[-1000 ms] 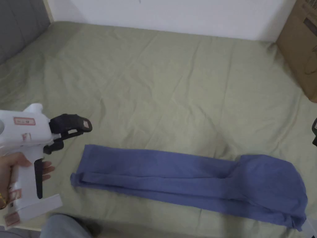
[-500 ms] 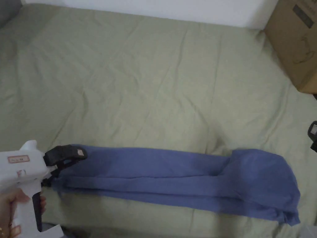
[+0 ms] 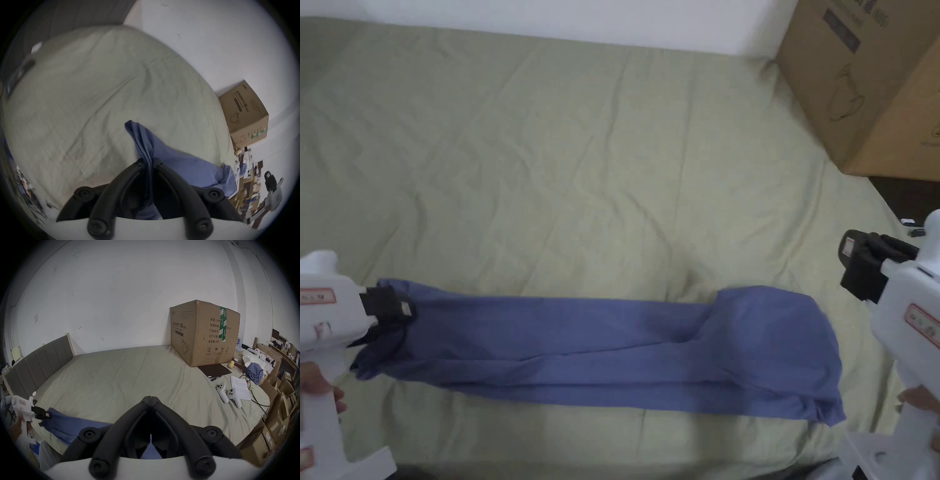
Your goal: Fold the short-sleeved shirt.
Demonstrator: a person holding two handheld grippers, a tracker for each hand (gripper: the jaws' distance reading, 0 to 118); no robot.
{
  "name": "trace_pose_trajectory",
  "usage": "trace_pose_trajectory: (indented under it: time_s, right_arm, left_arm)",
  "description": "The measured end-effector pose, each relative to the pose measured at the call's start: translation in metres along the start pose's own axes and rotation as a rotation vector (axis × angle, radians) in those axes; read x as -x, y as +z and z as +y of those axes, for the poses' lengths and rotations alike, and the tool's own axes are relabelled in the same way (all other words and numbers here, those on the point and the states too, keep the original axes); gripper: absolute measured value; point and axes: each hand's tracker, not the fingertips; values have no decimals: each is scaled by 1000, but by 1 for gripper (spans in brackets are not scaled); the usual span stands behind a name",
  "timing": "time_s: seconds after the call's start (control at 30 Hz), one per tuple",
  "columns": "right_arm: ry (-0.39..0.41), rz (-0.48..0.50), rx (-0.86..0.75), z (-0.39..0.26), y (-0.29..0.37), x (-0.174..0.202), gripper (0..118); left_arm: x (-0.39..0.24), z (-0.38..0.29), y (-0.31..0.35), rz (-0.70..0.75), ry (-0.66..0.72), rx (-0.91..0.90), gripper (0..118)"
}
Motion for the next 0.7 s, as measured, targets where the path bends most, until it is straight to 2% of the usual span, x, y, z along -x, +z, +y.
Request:
trace_pose_trajectory:
  time_s: [0.07, 0.17, 0.27, 0.37, 0.57, 0.6, 0.63, 0.67, 0.7]
  right_arm:
    - [5, 4, -6, -1, 3, -2, 0]
    - [-1, 8, -22, -3, 11, -3, 0]
    - [-13, 18, -26, -5, 15, -8, 0]
    - [-25, 12, -30, -10, 21, -16, 0]
    - [-33, -28, -19, -18, 41, -34, 0]
    - [-32, -35, -15, -20, 44, -38, 0]
    - [-30, -49, -11, -23, 46, -41, 0]
    - [-23, -71, -8, -26, 46, -46, 0]
    - [-16, -82, -1, -29, 46, -51, 0]
  left_arm:
    - [-32, 1, 25, -55, -44, -35, 7]
    - [-71, -8, 47, -238, -79, -46, 7]
    - [-115, -19, 39, -243, -171, -17, 7]
    - [-154, -31, 10, -253, -204, 41, 7]
    - [-208, -72, -89, -116, -335, 190, 7]
    - [-213, -80, -104, -80, -356, 218, 10]
    - [-217, -88, -119, -59, -382, 251, 18]
    - [-220, -94, -135, -65, -376, 297, 34]
    - [-222, -99, -145, -91, -356, 335, 57]
